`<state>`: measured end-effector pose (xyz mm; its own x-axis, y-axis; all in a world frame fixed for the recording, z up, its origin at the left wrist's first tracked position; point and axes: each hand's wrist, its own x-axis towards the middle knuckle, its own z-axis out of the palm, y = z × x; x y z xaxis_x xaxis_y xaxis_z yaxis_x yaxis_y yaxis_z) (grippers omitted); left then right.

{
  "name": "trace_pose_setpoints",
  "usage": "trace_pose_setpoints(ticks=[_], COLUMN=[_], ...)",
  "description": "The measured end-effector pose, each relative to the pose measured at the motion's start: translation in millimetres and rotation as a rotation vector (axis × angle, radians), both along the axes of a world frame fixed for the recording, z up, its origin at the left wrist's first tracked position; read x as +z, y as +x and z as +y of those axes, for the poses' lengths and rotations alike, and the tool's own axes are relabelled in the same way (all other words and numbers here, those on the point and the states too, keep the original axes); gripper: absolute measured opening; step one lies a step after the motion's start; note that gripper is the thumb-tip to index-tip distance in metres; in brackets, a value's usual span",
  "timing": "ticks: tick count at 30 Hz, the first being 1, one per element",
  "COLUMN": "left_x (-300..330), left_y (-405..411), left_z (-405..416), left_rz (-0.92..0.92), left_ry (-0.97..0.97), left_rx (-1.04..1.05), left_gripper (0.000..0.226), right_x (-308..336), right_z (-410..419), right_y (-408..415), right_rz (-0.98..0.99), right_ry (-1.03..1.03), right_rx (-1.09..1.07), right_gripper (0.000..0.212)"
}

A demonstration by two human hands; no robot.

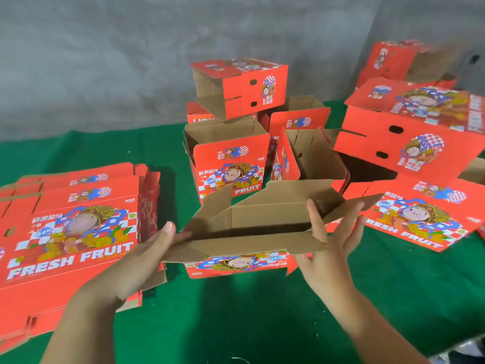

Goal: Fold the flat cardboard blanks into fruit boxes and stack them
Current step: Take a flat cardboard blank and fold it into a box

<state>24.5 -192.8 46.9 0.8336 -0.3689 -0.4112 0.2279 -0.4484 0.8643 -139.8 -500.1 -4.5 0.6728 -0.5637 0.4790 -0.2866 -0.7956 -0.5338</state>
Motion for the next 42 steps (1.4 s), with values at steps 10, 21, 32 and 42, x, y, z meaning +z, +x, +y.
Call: trace_pose_setpoints(ticks=[10, 21, 32, 42], left_x=[29.8, -9.1, 12.3, -18.4], left_y=[-32.2, -35.9, -28.6, -47.3], left_z=[-8.4, 17.0, -12.8, -16.6], left_rz=[0.011, 0.154, 0.009, -0.858], left_ry=[-0.227, -0.259, -0.181, 0.172], left_rx=[-0.076, 0.345, 0.463, 0.262], left_gripper=[0.057, 0.113, 0.085, 0.074], right_x=[-9.5, 2.3, 26.6, 28.7], right_z=[11.8, 19.1, 9.3, 15.1], right_y=[-17.5, -25.2, -32.2, -17.8], right_rz=[-0.062, 0.199, 0.105, 0.078], right_ry=[0.053, -0.030, 0.169, 0.364], right_rx=[-0.090, 0.281, 0.265, 0.086], right_gripper=[0.092, 0.032, 0.049, 0.058])
